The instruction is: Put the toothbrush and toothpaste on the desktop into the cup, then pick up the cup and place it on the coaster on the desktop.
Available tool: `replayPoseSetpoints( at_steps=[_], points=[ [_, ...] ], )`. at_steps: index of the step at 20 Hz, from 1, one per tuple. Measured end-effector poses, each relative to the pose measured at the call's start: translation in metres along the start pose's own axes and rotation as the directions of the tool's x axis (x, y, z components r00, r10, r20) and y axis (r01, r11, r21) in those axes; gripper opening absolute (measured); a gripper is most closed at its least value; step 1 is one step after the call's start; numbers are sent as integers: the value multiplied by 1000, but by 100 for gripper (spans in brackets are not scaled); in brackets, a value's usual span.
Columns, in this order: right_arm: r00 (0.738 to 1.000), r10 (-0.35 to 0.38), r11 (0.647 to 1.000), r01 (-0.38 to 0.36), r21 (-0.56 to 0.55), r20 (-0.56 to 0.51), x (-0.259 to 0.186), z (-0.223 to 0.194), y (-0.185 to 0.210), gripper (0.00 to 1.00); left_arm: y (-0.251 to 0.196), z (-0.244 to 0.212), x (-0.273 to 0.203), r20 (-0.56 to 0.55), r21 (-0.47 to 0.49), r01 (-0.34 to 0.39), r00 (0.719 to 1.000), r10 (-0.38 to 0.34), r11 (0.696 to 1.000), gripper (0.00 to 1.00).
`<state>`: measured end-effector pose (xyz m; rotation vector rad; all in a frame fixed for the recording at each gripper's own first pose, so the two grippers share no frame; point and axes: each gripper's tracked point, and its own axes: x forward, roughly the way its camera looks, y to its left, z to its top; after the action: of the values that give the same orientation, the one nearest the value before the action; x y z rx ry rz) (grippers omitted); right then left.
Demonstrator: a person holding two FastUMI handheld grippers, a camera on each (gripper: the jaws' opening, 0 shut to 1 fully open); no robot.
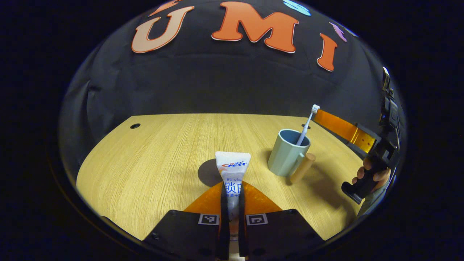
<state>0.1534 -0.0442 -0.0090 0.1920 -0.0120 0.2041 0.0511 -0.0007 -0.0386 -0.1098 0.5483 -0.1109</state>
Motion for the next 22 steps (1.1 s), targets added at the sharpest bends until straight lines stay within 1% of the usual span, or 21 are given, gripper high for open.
replayPoseSetpoints(
  at_steps=[5,6,7,8,10,12,14,18,19,22],
  points=[
    [1000,-23,999,22,-30,-4,-32,5,-7,54,-30,36,0,108,11,55,993,-56,998,13],
    [1000,-26,999,26,-40,-9,-39,4,-8,59,-37,42,3,132,12,68,989,-69,998,13],
    [999,-27,998,26,-49,-20,-45,2,-8,61,-43,48,4,152,14,80,985,-81,997,13],
    [999,-27,998,25,-58,-27,-50,1,-8,66,-48,57,4,172,12,90,981,-91,996,12],
    [999,-32,997,29,-78,-37,-61,-1,-9,74,-55,71,7,210,12,105,972,-105,994,13],
    [998,-37,995,32,-98,-42,-71,-3,-8,77,-61,82,11,240,11,114,964,-113,993,13],
    [998,-39,993,33,-112,-45,-79,-3,-8,80,-68,91,15,271,-3,138,953,-132,990,13],
    [997,-42,994,36,-103,-58,-92,-8,-7,84,-86,111,26,332,-6,191,926,-178,982,13],
    [997,-50,994,43,-105,-59,-96,-10,-10,84,-91,112,28,333,0,212,922,-200,977,13],
    [995,-71,992,63,-105,-66,-105,-12,-18,85,-101,122,36,362,-3,249,903,-231,969,13]
  ],
)
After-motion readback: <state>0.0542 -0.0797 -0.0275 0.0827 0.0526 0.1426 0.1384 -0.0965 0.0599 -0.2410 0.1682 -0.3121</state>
